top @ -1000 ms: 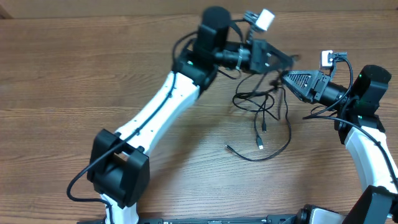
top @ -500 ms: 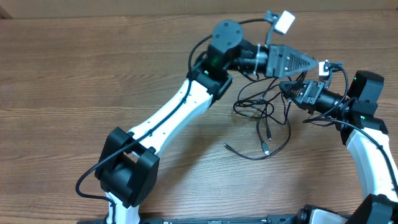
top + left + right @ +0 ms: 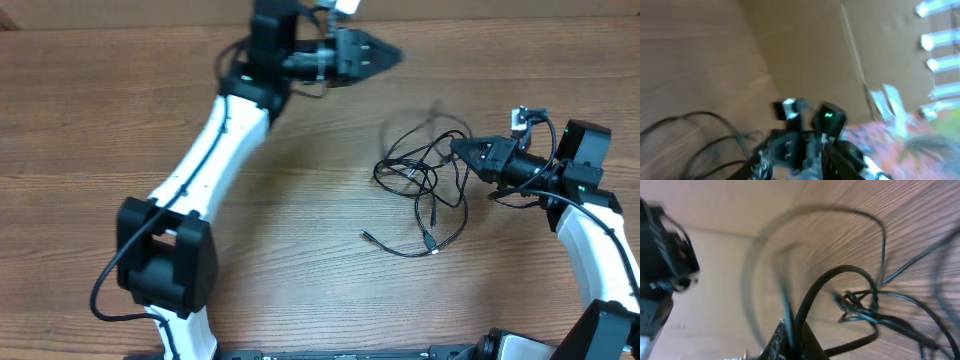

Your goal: Untangle cables

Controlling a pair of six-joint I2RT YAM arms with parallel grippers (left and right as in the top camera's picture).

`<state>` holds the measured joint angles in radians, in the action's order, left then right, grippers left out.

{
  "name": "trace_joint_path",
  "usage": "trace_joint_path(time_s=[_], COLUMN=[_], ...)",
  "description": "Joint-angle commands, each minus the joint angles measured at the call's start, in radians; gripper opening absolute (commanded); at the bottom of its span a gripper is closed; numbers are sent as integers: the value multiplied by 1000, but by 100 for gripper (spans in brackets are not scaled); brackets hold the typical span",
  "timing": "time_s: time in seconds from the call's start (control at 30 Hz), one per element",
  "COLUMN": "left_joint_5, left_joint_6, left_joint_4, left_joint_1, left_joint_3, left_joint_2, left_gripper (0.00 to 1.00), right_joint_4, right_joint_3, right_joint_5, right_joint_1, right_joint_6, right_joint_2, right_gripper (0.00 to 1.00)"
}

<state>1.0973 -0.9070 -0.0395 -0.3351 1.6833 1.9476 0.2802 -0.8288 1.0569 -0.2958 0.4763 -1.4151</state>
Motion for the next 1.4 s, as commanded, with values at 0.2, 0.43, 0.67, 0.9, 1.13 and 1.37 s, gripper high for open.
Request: trace_joint_path(time_s=[0.2,0.43,0.67,0.9,1.13,1.37], left_joint_5=[-8,-3,-321,-669,-749,-726], left_joint_6=[524,846,1187,1368,1476,1422], left_joint_4=[-380,-553,-760,-738,-702,-578], left_joint_1=[7,-43,-148,-298,-353,-359], left_joint_3=[23,23,22,16,5,5], left_joint_2=[-38,-38,-38,-36,74,187], left_gripper=[49,69,100,100,98,100], right_joint_4=[23,121,135,142,135,134], right_joint_3=[4,5,4,4,5,5], right_joint_5=[-136,-160,-191,-219,-218,-218], right_joint_1=[-136,-137,-137,-138,-138,-138], right_joint_6=[208,143,138,155,155,151], right_joint_2=[-1,-1,0,0,0,0], right_gripper=[45,89,96,97,99,95])
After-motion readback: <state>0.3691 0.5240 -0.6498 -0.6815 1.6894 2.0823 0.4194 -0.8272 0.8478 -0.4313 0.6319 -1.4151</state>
